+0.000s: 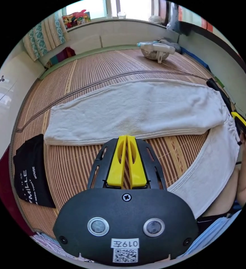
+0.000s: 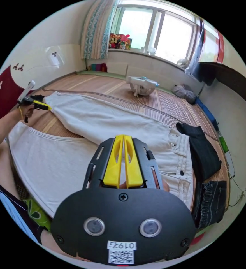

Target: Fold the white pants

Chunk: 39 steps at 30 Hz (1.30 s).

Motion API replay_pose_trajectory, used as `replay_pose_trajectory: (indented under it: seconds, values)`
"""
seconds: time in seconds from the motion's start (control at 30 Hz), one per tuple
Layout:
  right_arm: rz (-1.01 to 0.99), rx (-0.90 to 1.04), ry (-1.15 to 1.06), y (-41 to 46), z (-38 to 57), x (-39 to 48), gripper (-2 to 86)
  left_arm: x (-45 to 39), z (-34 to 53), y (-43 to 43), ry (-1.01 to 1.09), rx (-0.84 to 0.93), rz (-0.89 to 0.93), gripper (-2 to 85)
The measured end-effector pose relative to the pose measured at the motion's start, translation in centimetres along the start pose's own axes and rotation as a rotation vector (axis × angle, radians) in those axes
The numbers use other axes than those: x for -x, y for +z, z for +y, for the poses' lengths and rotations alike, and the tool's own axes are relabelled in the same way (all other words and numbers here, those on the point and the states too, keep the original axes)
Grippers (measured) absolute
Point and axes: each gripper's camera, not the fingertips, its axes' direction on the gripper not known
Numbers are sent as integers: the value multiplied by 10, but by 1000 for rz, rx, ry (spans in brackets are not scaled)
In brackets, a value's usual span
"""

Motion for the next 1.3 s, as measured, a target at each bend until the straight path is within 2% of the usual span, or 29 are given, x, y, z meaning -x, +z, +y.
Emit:
replay_pose_trajectory:
  seconds: [0.07,0.13,0.33,0.5,0.67,0.77,0.97,1.0,1.07,1.23,1.3]
  values:
    - [-84,-52,46,-26,20,6,-9,-8,18,-29,33,-76,24,8]
    - [-140,-69,70,-46,48,11,-10,-18,42,-50,61,-73,67,9]
    - [-160,76,16,-77,135,35,-9,-61,157,-78,126,0,163,11]
    - [-110,190,-135,-67,170,114,-6,-85,213,-69,91,68,125,12]
    - [-12,319,-274,-16,197,187,35,-97,223,-55,86,119,78,17]
    - [-56,433,-305,22,220,208,84,-99,225,-45,118,130,69,23]
    - [-94,440,-224,43,250,206,38,-94,228,-40,130,92,83,14]
    - [-96,446,-240,45,253,209,6,-92,228,-39,127,91,88,11]
    - [-75,459,-279,47,260,220,-3,-90,226,-38,124,96,103,9]
    - [4,485,-423,51,284,255,-7,-95,216,-36,122,131,94,9]
    - [43,439,-445,48,284,261,-7,-100,205,-43,127,107,87,12]
